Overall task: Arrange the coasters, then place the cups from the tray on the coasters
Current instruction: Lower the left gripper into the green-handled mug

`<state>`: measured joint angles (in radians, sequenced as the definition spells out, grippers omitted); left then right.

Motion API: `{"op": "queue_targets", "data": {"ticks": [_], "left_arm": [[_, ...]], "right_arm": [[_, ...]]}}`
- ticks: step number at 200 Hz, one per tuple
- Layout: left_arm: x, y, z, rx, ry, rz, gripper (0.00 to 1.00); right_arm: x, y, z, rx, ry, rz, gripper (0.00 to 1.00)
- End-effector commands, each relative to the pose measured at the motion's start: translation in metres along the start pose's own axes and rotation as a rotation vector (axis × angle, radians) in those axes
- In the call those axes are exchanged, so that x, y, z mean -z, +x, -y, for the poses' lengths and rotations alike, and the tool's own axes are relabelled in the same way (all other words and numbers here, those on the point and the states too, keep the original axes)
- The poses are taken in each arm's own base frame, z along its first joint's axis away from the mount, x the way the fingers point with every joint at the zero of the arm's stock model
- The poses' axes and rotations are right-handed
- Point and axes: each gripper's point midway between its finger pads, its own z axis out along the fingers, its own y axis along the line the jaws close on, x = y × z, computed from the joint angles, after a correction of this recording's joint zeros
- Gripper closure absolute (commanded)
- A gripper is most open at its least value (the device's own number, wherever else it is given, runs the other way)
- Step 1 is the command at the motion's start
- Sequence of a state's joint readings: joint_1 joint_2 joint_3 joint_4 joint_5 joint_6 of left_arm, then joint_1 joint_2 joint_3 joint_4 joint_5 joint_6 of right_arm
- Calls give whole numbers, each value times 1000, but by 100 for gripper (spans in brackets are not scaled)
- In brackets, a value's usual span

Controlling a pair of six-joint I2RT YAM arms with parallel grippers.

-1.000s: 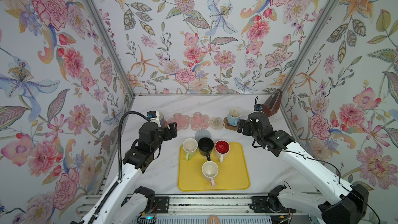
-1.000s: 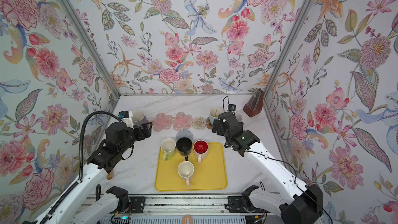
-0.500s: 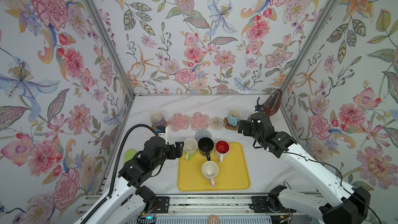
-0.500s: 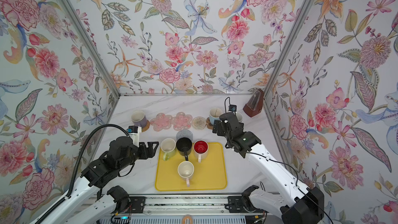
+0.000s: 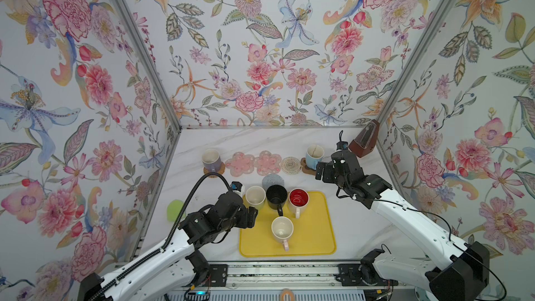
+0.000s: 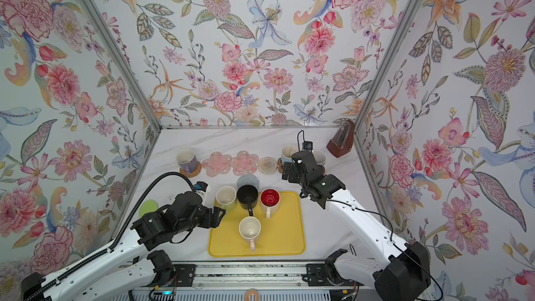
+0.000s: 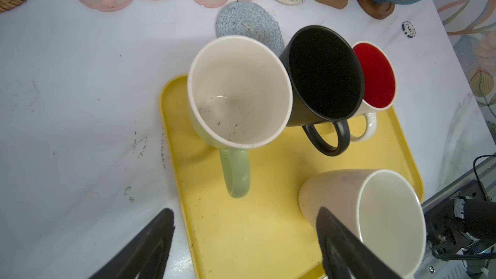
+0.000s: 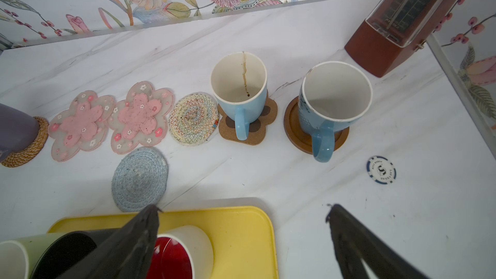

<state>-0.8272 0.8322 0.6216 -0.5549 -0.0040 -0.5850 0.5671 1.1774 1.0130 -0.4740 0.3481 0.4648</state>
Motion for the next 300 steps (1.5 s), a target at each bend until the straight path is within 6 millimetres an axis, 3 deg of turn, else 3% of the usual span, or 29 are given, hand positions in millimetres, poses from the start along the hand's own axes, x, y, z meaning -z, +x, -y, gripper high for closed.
{"op": "queue_targets", "data": {"ticks": [1, 72, 197, 300], "left_arm": [[-8, 6, 2, -28, -7, -31, 16], [-35, 14, -3, -76, -76, -98, 22], [-64, 10, -11, -127, -177, -124, 35], [-71, 6, -15, -147, -214, -123, 62]], "right_arm": [[1, 0, 0, -18, -12, 10, 1], [12, 7, 7, -56, -28, 33, 1], [6, 19, -1, -64, -68, 4, 1], [3, 26, 1, -70, -65, -4, 1]]}}
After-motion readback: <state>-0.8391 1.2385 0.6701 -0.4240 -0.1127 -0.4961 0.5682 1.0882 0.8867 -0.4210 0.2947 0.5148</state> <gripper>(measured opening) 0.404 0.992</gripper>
